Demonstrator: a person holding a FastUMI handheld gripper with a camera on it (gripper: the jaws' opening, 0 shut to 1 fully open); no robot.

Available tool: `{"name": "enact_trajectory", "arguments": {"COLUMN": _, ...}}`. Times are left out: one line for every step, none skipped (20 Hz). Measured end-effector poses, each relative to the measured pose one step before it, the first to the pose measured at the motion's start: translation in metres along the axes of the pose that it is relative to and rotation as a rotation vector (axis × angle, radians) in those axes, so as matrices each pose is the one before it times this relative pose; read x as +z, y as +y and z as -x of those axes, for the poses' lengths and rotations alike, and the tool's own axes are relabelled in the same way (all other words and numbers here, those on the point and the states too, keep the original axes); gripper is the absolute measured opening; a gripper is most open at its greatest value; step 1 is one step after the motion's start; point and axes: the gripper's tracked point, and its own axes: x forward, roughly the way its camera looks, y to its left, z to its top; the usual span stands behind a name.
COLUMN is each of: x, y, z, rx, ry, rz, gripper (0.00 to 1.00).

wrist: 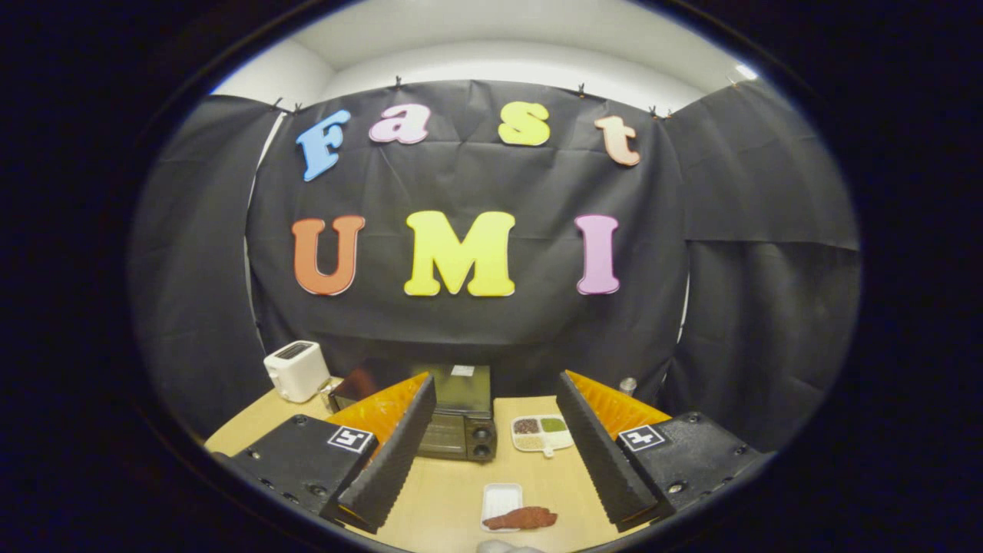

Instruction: Open the toaster oven, put the food inside, and close the toaster oven door.

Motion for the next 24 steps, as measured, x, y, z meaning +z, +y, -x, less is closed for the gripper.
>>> {"name": "enact_trajectory", "arguments": {"x": -0.00818, "y": 0.01322, "z": -0.01187, "rx": 0.01852, "ry": 0.01096, "rz": 0.00537, "gripper": 1.00}}
{"name": "enact_trajectory", "arguments": {"x": -0.00773, "y": 0.01327, "z": -0.01083, "rx": 0.02079, "ry": 0.01106, "rz": 0.00783, "gripper": 1.00}}
{"name": "enact_trajectory", "arguments": {"x": -0.00751, "y": 0.01321, "z": -0.01312, "rx": 0.01801, "ry": 0.00971, "rz": 0.00682, "gripper": 1.00}}
{"name": "enact_trajectory", "arguments": {"x": -0.00710, "y": 0.01391, "z": -0.01332, "rx": 0.02173, "ry": 0.01112, "rz": 0.00616, "gripper": 1.00}}
{"name": "enact_trajectory", "arguments": {"x": -0.00740, "y": 0.01387, "z": -0.01397, "rx": 0.02326, "ry": 0.00585, "rz": -0.00165, "gripper": 1.00}}
{"name": "enact_trajectory", "arguments": {"x": -0.00754, "y": 0.01364, "z": -0.01404, "rx": 0.02445, "ry": 0.01766, "rz": -0.00747, "gripper": 1.00}}
{"name": "enact_trajectory", "arguments": {"x": -0.00878, "y": 0.01518, "z": -0.01572, "rx": 0.02963, "ry": 0.01223, "rz": -0.00809, "gripper": 1.00}}
{"name": "enact_trajectory", "arguments": {"x": -0.00821, "y": 0.01200, "z": -0.01512, "rx": 0.01687, "ry": 0.02601, "rz": -0.00097, "gripper": 1.00}}
{"name": "enact_trajectory", "arguments": {"x": -0.00835, "y": 0.00938, "z": -0.01455, "rx": 0.01551, "ry": 0.01731, "rz": 0.00476, "gripper": 1.00}}
{"name": "enact_trajectory", "arguments": {"x": -0.00580, "y": 0.00698, "z": -0.01545, "rx": 0.00449, "ry": 0.01628, "rz": 0.00838, "gripper": 1.00}}
{"name": "enact_trajectory", "arguments": {"x": -0.00459, "y": 0.00533, "z": -0.01550, "rx": -0.00165, "ry": 0.01456, "rz": 0.00954, "gripper": 1.00}}
{"name": "enact_trajectory", "arguments": {"x": -0.00468, "y": 0.00312, "z": -0.01377, "rx": -0.00612, "ry": 0.01348, "rz": 0.00971, "gripper": 1.00}}
{"name": "enact_trajectory", "arguments": {"x": -0.00449, "y": 0.00213, "z": -0.01380, "rx": -0.01388, "ry": 0.01353, "rz": 0.01338, "gripper": 1.00}}
{"name": "enact_trajectory", "arguments": {"x": -0.00299, "y": 0.00086, "z": -0.01329, "rx": -0.01407, "ry": 0.00957, "rz": 0.00957, "gripper": 1.00}}
{"name": "enact_trajectory", "arguments": {"x": -0.00469, "y": 0.00103, "z": -0.01140, "rx": -0.01230, "ry": 0.00854, "rz": 0.00693, "gripper": 1.00}}
{"name": "enact_trajectory", "arguments": {"x": -0.00424, "y": 0.00001, "z": -0.01255, "rx": -0.01716, "ry": 0.01091, "rz": 0.01135, "gripper": 1.00}}
{"name": "enact_trajectory", "arguments": {"x": -0.00722, "y": -0.00127, "z": -0.00797, "rx": -0.01516, "ry": 0.02187, "rz": 0.00673, "gripper": 1.00}}
{"name": "enact_trajectory", "arguments": {"x": -0.00521, "y": -0.00038, "z": -0.00749, "rx": -0.00749, "ry": 0.01781, "rz": -0.00185, "gripper": 1.00}}
{"name": "enact_trajectory", "arguments": {"x": -0.00696, "y": -0.00017, "z": -0.00748, "rx": -0.00981, "ry": 0.02117, "rz": -0.00367, "gripper": 1.00}}
{"name": "enact_trajectory", "arguments": {"x": -0.00395, "y": -0.00083, "z": -0.00352, "rx": -0.00639, "ry": 0.01839, "rz": -0.00914, "gripper": 1.00}}
{"name": "enact_trajectory", "arguments": {"x": 0.00304, "y": 0.00109, "z": -0.00070, "rx": 0.00106, "ry": -0.01885, "rz": -0.02643, "gripper": 1.00}}
{"name": "enact_trajectory", "arguments": {"x": -0.00382, "y": -0.00002, "z": 0.00126, "rx": 0.00012, "ry": 0.00843, "rz": -0.00460, "gripper": 1.00}}
{"name": "enact_trajectory", "arguments": {"x": 0.00113, "y": -0.00136, "z": 0.00000, "rx": -0.00130, "ry": -0.00349, "rz": -0.00921, "gripper": 1.00}}
{"name": "enact_trajectory", "arguments": {"x": -0.00218, "y": 0.00065, "z": -0.00034, "rx": 0.00405, "ry": 0.00818, "rz": -0.00948, "gripper": 1.00}}
